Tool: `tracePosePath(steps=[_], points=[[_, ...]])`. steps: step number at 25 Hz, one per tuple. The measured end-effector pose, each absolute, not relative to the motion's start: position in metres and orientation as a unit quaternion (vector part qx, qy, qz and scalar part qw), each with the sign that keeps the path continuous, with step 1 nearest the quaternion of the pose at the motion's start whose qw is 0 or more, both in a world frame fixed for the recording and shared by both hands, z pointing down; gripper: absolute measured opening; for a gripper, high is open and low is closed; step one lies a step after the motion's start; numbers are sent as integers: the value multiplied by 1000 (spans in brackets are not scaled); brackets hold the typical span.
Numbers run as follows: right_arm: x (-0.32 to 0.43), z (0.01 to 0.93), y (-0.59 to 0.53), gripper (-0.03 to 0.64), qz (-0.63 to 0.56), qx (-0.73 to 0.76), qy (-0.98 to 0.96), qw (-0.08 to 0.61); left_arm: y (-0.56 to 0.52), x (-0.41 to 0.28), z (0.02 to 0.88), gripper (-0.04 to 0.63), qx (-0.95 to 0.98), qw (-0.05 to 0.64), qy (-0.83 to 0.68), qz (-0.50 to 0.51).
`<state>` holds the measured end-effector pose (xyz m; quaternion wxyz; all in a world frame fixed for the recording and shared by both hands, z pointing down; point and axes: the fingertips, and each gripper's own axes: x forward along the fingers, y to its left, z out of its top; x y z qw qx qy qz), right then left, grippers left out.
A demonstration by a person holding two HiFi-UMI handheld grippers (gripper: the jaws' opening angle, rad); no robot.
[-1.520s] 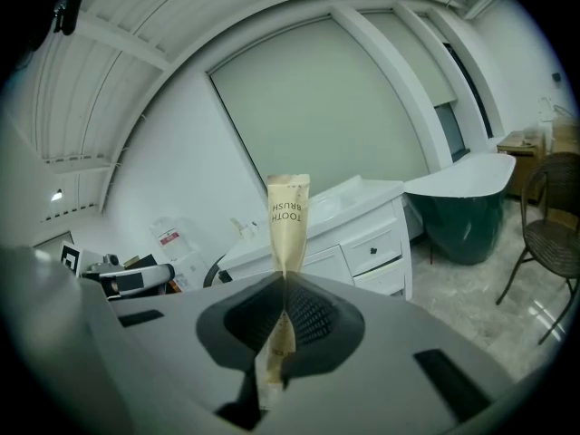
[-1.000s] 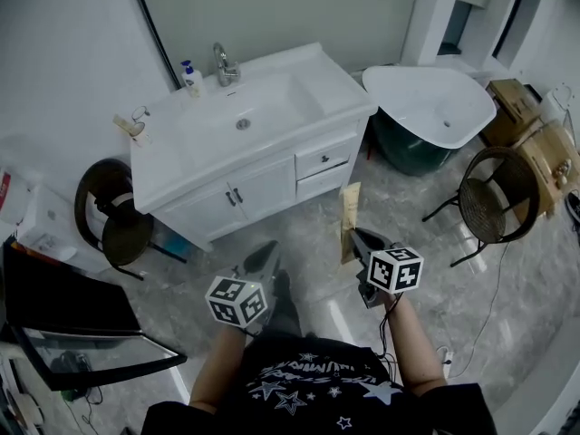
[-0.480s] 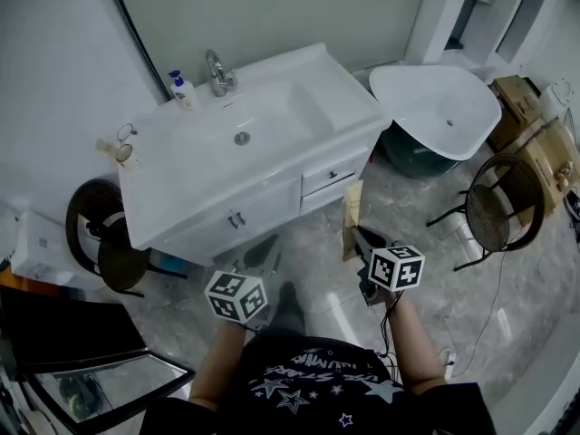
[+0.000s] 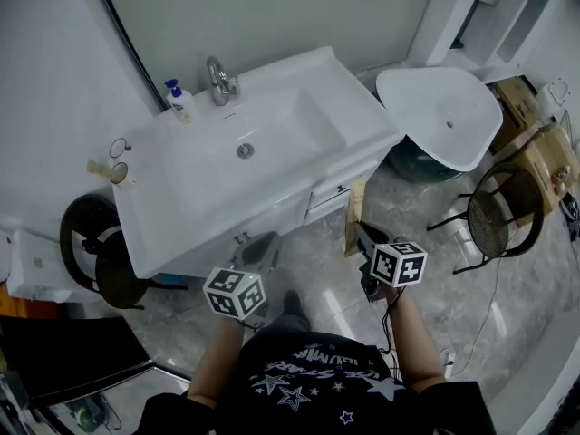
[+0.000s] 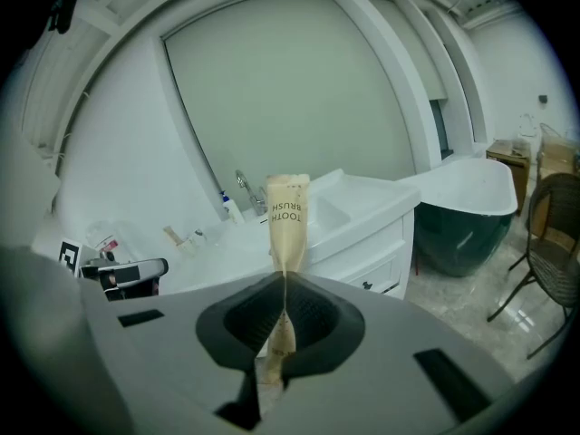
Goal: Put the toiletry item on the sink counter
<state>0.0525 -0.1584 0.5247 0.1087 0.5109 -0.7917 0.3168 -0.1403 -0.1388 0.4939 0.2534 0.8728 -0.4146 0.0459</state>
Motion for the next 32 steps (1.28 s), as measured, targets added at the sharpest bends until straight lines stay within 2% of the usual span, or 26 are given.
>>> tracePosePath(steps=[12, 22, 32], points=[[21, 527, -207, 20, 312, 520, -785, 126, -197, -163, 505, 25, 881, 271, -387, 40], [46, 529, -244, 20, 312, 530, -782, 103, -223, -146, 504, 25, 886, 253, -386, 51], [79, 517, -338, 20, 296, 512, -801, 93, -297, -119, 495, 25, 878, 235, -414, 50]])
